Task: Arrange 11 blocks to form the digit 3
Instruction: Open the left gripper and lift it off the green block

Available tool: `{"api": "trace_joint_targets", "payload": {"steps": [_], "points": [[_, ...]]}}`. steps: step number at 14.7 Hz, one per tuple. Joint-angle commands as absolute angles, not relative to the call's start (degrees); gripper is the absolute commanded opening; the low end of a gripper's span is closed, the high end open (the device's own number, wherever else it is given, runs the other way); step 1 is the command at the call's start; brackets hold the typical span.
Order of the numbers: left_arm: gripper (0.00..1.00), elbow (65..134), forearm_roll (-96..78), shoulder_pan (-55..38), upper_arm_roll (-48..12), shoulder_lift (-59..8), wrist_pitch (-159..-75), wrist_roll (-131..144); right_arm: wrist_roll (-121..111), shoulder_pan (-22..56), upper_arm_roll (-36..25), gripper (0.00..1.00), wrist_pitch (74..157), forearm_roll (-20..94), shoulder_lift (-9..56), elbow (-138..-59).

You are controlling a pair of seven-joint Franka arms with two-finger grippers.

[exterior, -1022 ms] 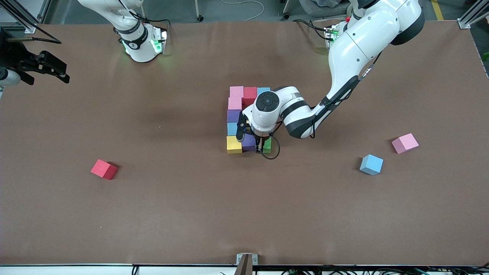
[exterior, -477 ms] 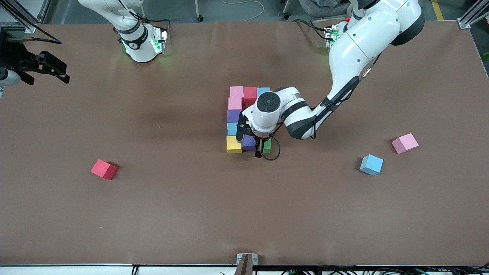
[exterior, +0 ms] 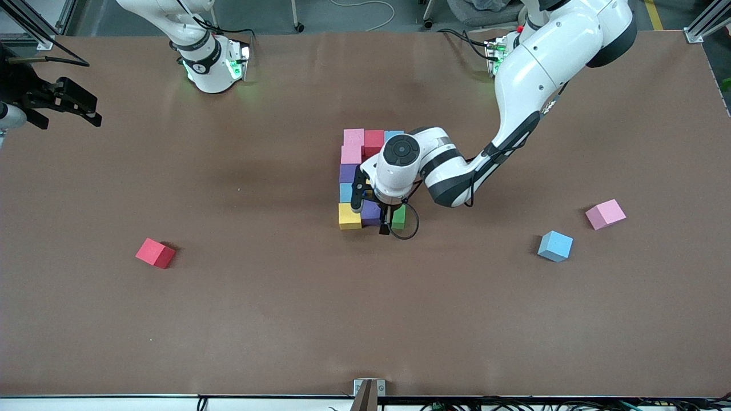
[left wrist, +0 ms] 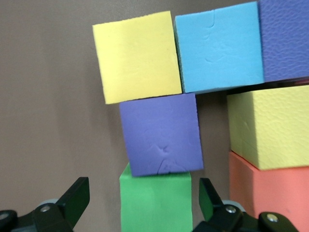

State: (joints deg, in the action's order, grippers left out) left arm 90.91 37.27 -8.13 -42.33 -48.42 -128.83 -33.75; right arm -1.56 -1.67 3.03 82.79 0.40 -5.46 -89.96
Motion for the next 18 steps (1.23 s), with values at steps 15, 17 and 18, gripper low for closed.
{"api": "trace_joint_targets", "payload": {"steps": [15, 17, 18], "points": [[1.00, 73.8, 29.8, 5.4, -49.4, -40.2, -105.4, -11.9, -3.7, -3.9, 3.5, 1.00, 82.5, 0.3, -5.9, -90.6], [1.00, 73.8, 29.7, 7.2, -49.5, -38.3, -103.1, -4.0, -3.7, -3.9, 3.5, 1.00, 83.0, 0.3, -5.8, -90.6], [1.00, 73.8, 29.7, 7.6, -49.5, -36.8, -101.4, -0.6, -3.7, -3.8, 3.6, 1.00, 83.0, 0.3, -5.8, -90.6]]}}
